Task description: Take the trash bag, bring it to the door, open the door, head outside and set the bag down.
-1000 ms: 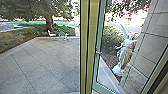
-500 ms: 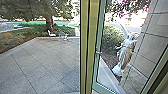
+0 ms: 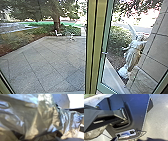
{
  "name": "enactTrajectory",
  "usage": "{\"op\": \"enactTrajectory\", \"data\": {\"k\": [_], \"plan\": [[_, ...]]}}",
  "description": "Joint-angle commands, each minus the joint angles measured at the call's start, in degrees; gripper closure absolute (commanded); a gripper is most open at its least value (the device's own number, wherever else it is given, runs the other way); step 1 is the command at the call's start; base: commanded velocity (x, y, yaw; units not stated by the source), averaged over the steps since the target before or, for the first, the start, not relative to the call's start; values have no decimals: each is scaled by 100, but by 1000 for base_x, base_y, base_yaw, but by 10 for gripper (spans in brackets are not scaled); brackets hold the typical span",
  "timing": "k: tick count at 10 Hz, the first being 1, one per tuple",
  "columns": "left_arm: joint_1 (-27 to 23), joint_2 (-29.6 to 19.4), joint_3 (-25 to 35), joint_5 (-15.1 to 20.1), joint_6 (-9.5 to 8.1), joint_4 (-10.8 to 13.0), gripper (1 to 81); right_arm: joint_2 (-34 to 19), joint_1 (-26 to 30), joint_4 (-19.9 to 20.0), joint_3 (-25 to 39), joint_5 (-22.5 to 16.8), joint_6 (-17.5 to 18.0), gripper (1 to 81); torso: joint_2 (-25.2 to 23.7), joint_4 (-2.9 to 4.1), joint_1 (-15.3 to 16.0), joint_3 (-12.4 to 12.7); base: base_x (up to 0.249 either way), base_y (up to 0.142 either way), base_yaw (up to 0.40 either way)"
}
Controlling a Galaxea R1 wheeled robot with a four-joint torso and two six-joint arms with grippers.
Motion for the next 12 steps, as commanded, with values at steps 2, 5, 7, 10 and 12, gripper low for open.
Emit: {"op": "enactTrajectory", "data": {"k": [2, 5, 7, 10, 12], "plan": [[-218, 0, 24, 483, 64, 39, 811, -124, 227, 103, -4, -310, 16, 10, 0, 703, 0, 0, 0, 0, 0], [-218, 8, -12, 273, 63, 118, 811, -28, 227, 76, -48, -319, 16, 10, 0, 621, 0, 0, 0, 0, 0], [-244, 35, -20, 96, 134, 118, 811, 208, 174, 59, -328, -336, -11, 10, 0, 634, 0, 583, 0, 0, 0], [-262, 88, -20, 87, 213, 118, 811, 736, 148, 67, -1058, -363, -37, 10, -2, 631, -2, 262, 0, 0, 0], [-262, 131, -20, 87, 319, 118, 811, 1018, 104, 32, -1462, -380, -37, 10, -7, 631, -7, 297, 0, 0, 0]]}}
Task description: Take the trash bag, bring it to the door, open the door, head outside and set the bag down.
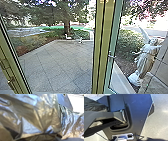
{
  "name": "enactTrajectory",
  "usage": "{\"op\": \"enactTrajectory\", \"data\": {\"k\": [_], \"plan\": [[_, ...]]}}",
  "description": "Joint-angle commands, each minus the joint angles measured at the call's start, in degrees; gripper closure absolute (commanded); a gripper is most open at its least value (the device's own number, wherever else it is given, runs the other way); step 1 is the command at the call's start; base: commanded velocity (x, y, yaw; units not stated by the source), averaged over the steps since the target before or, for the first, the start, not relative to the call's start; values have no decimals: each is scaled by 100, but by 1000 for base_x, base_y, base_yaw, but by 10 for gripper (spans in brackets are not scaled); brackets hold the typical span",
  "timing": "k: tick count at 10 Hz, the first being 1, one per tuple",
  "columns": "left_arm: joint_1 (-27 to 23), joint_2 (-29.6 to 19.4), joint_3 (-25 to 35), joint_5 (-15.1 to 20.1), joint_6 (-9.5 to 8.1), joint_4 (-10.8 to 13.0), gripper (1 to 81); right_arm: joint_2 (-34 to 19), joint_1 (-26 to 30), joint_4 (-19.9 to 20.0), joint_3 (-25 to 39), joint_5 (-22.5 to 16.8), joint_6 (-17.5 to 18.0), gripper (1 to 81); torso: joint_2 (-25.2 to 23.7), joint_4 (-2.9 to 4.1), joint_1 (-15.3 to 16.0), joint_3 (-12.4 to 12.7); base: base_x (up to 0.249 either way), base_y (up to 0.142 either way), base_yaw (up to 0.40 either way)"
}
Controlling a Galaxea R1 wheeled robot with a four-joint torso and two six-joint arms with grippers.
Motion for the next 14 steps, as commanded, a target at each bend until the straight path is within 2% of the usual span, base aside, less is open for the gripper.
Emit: {"op": "enactTrajectory", "data": {"k": [1, 4, 10, 14], "plan": [[-254, 18, 8, 468, 57, 46, 811, 330, 191, 25, -360, -322, -37, 10, 0, 0, 0, 0, 0, 0, 0], [-246, 19, 16, 485, 109, 64, 811, 357, 182, 16, -378, -321, -37, 10, 0, 0, 0, 0, 0, 0, 0], [-246, -25, 8, 537, 92, 152, 811, 384, 165, -19, -369, -313, -37, 10, 0, 0, 0, 0, 0, 0, 0], [-246, -25, 8, 538, 92, 152, 811, 384, 139, -10, -404, -295, -37, 10, 0, 0, 0, 0, 0, 0, -218]]}}
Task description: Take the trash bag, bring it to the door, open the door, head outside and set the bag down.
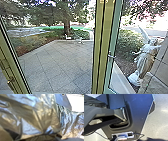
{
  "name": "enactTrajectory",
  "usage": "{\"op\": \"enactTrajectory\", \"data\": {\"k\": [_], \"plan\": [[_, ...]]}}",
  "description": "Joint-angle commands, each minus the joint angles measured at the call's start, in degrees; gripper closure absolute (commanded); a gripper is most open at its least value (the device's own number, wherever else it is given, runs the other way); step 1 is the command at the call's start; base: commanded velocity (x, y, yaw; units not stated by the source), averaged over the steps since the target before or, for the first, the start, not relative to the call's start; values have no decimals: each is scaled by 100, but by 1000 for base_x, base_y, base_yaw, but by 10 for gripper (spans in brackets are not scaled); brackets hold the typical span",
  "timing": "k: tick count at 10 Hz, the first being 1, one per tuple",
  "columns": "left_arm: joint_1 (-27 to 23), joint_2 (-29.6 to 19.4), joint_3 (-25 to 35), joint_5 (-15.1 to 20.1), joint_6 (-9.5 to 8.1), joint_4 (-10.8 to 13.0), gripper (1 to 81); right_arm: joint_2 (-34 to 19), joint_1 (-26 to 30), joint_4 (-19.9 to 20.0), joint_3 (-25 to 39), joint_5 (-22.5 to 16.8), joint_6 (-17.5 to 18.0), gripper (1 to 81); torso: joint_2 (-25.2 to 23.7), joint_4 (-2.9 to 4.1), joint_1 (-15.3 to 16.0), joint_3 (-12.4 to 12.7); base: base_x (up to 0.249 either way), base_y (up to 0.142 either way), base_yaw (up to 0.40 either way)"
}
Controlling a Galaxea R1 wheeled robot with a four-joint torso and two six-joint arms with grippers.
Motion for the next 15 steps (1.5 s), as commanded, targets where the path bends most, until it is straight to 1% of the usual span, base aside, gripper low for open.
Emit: {"op": "enactTrajectory", "data": {"k": [1, 12, 15], "plan": [[-248, -36, 8, 492, 70, 36, 811, 45, 219, 12, 14, -273, -15, 10, 0, 0, 0, 0, 0, 0, -269], [-257, -54, 8, 440, 52, 18, 811, 45, 201, 12, 14, -255, -15, 10, -2, 0, -1, 2, 0, 0, -266], [-257, -63, 8, 493, 52, 10, 811, 71, 201, 3, 23, -255, -15, 10, -2, 0, -1, 2, 0, 0, -84]]}}
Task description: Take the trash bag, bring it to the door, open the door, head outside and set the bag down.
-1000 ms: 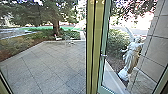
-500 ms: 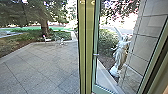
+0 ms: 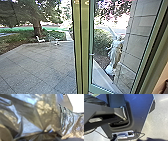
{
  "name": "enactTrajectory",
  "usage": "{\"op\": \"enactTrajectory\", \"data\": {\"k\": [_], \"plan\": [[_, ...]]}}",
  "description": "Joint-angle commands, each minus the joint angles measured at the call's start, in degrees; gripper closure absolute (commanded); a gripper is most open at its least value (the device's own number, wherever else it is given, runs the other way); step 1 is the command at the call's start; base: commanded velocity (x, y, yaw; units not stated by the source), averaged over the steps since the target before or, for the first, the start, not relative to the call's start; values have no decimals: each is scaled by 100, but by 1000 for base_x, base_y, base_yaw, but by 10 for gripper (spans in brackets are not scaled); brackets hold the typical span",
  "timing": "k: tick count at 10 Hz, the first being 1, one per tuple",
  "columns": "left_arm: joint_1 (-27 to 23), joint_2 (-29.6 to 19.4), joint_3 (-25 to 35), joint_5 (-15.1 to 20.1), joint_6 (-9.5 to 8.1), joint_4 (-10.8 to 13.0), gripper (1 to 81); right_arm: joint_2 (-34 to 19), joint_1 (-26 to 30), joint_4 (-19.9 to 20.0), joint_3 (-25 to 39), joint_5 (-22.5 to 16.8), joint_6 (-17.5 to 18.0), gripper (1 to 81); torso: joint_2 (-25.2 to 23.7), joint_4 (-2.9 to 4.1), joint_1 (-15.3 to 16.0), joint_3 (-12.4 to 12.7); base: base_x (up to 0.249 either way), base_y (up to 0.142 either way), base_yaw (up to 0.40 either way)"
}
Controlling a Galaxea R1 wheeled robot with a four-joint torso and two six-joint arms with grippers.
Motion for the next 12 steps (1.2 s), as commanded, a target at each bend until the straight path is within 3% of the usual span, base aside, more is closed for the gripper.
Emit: {"op": "enactTrajectory", "data": {"k": [1, 11, 12], "plan": [[-251, -25, 27, 490, 53, 18, 811, 58, 262, 3, 39, -294, -14, 10, 0, 0, 1, 0, 0, 0, 0], [-287, 10, 27, 429, 71, 1, 811, 67, 69, 108, 13, -268, -32, 10, 0, 0, 1, 0, 0, 0, 0], [-295, 1, 27, 429, 71, -8, 811, 67, 8, 249, 13, -154, -225, 10, 0, 0, 1, 0, 0, 0, 0]]}}
